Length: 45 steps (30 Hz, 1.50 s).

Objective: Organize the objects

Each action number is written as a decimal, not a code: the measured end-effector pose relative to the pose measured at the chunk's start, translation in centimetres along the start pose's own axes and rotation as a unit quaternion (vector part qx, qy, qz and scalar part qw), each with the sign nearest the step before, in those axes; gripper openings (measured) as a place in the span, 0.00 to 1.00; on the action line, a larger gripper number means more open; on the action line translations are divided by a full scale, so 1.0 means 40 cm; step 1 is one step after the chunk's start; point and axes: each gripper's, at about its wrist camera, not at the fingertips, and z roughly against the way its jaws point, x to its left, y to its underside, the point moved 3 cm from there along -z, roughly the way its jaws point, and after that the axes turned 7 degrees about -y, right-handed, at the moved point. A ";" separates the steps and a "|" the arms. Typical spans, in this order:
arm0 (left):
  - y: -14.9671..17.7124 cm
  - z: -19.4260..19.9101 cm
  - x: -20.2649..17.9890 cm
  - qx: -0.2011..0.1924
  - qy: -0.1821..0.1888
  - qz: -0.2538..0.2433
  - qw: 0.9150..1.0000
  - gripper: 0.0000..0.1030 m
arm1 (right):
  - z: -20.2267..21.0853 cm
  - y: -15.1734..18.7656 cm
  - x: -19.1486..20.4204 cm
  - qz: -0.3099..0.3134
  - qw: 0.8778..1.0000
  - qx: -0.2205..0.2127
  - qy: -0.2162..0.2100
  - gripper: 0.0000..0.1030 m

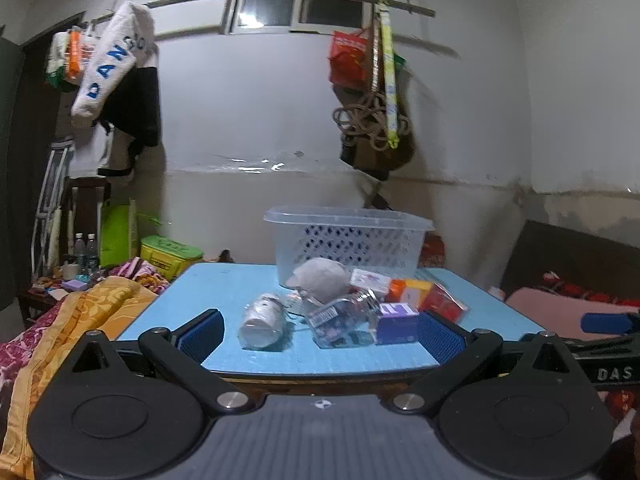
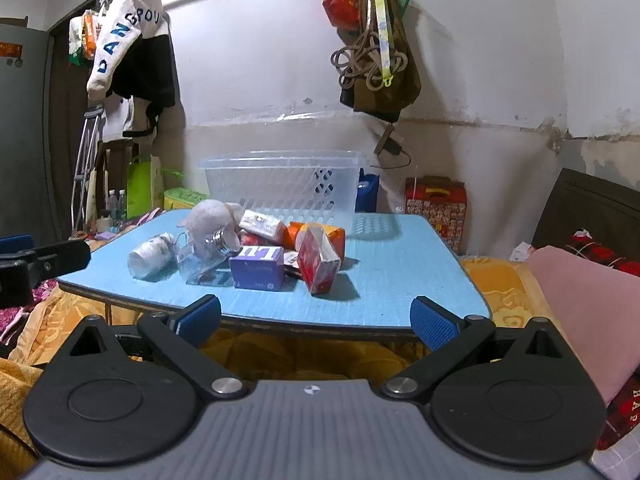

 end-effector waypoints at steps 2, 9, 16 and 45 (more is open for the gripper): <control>0.002 -0.002 -0.004 0.001 -0.002 -0.007 1.000 1.00 | 0.003 0.001 0.001 0.000 1.000 -0.003 -0.002 1.00; 0.005 -0.011 0.012 0.019 -0.004 0.005 1.000 1.00 | 0.006 -0.001 -0.002 -0.002 1.000 -0.004 -0.004 1.00; 0.013 -0.012 0.015 0.030 -0.001 0.010 1.000 1.00 | 0.005 -0.002 -0.001 -0.004 1.000 -0.004 -0.005 1.00; 0.026 -0.029 0.014 0.071 0.001 0.020 0.997 1.00 | 0.004 -0.003 0.011 -0.008 1.000 -0.004 -0.013 1.00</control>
